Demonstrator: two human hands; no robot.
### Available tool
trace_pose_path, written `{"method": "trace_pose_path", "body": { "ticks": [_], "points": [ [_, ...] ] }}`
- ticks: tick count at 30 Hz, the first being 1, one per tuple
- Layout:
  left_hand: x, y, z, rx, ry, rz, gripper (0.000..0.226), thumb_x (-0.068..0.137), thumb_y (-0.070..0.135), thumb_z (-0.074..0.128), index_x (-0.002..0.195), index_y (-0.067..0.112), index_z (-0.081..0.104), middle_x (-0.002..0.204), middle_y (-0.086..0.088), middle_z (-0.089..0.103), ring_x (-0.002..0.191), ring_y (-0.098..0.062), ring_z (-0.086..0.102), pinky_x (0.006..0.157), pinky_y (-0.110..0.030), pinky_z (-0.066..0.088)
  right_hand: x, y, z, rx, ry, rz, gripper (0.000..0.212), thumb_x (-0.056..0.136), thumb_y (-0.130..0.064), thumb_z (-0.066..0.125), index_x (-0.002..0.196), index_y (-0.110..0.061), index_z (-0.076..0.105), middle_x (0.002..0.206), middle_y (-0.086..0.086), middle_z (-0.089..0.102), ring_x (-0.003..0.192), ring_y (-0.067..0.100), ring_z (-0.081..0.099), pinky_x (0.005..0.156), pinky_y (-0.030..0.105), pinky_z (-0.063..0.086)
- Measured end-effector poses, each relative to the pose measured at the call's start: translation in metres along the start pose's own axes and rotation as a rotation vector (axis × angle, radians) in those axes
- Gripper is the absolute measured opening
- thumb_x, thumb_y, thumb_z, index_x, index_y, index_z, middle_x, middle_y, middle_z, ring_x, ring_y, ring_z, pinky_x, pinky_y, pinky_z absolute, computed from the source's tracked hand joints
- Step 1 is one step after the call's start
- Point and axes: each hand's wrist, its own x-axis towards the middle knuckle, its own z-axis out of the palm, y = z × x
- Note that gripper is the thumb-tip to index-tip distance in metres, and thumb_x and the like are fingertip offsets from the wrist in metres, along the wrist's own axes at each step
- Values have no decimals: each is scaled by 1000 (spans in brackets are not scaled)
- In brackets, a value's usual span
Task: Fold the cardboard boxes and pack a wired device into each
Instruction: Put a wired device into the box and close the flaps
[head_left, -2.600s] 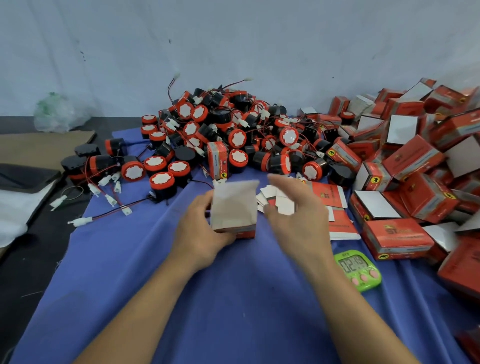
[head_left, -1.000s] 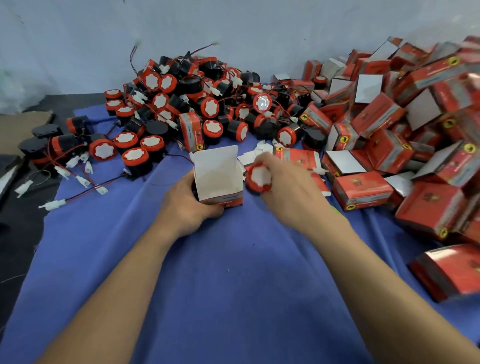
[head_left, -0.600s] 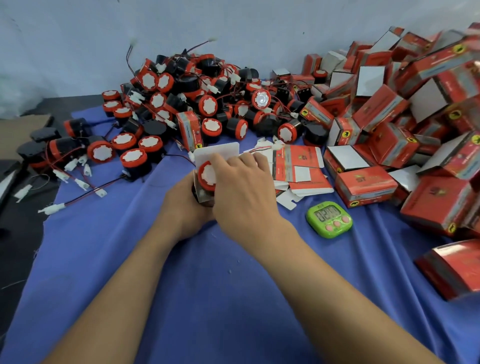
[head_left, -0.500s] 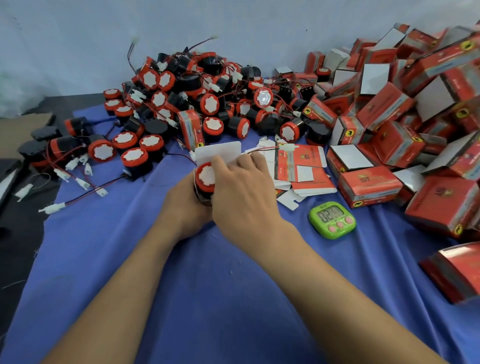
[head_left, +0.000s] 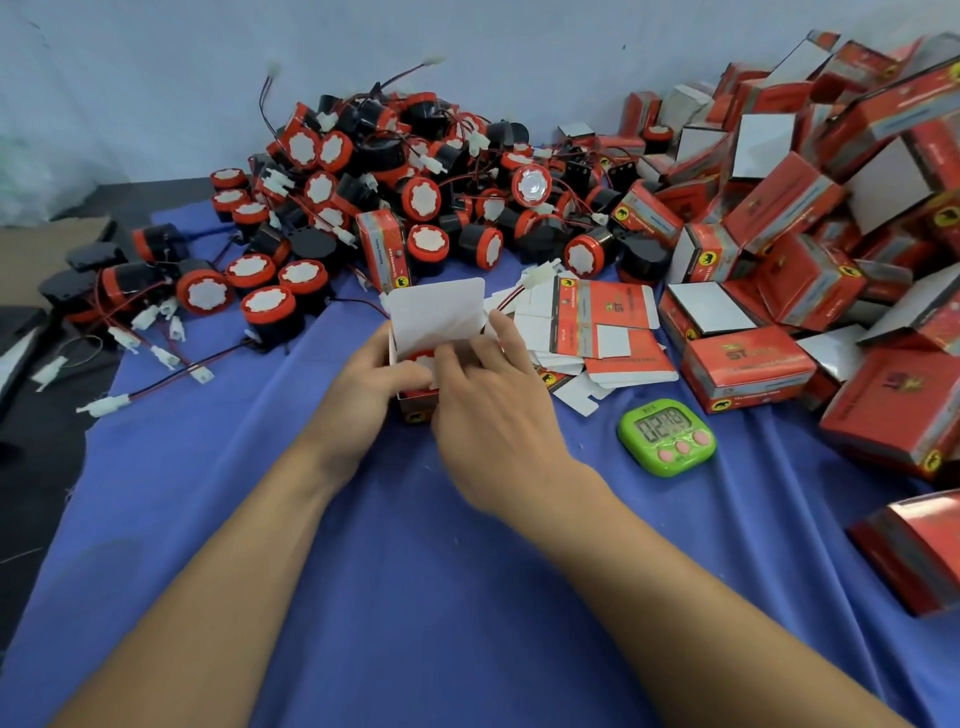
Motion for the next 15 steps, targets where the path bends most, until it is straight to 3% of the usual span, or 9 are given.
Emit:
{"method": "trace_pose_path", "body": {
  "ticks": [3, 7, 8, 10, 12, 13, 15],
  "points": [
    [2, -2, 8, 53, 66, 40, 35, 102, 7, 62, 124, 34, 67, 118, 11, 77, 113, -10, 71, 91, -28, 57, 0, 5, 3, 198, 124, 24, 43, 87, -17, 46, 127, -19, 61, 113, -3, 68, 129, 19, 48, 126, 38, -6],
    [6, -2, 8, 70, 117, -7, 29, 96, 7, 70, 111, 32, 70, 105, 10, 79, 102, -11, 73, 85, -29, 57, 1, 23, -3, 686, 546, 327, 52, 82, -11, 59, 133, -17, 64, 120, 8, 63, 126, 24, 43, 118, 33, 25],
    [6, -2, 8, 69, 124, -14, 28, 96, 8, 70, 110, 32, 70, 104, 12, 79, 100, -8, 73, 82, -25, 56, 1, 30, -5, 764, 594, 430, 55, 86, -15, 60, 141, -22, 59, 126, 6, 61, 128, 24, 43, 113, 24, 29],
    [7, -2, 7, 67, 125, -27, 26, 96, 8, 71, 110, 31, 70, 105, 13, 78, 100, -8, 73, 81, -21, 56, 2, 45, -7, 829, 577, 601, 61, 93, -26, 61, 150, -36, 42, 133, -3, 59, 127, 14, 44, 98, 6, 28],
    [7, -2, 7, 60, 98, -37, 28, 96, 9, 71, 111, 32, 71, 108, 12, 78, 104, -10, 73, 86, -24, 57, 2, 58, -7, 906, 489, 735, 66, 96, -40, 62, 153, -42, 30, 129, -9, 65, 118, 9, 53, 91, 16, 36],
    [6, -1, 7, 59, 80, -35, 29, 97, 9, 71, 112, 33, 71, 109, 12, 78, 105, -10, 73, 86, -24, 58, 3, 64, -5, 971, 437, 778, 63, 96, -46, 61, 152, -42, 32, 116, -14, 70, 108, 7, 60, 87, 25, 40],
    [5, 0, 7, 65, 54, -24, 30, 97, 10, 71, 112, 35, 71, 109, 15, 78, 103, -7, 73, 80, -17, 57, 4, 70, -2, 1086, 327, 782, 42, 98, -51, 58, 136, -35, 54, 82, -13, 73, 83, 2, 65, 70, 30, 42]
  ]
}}
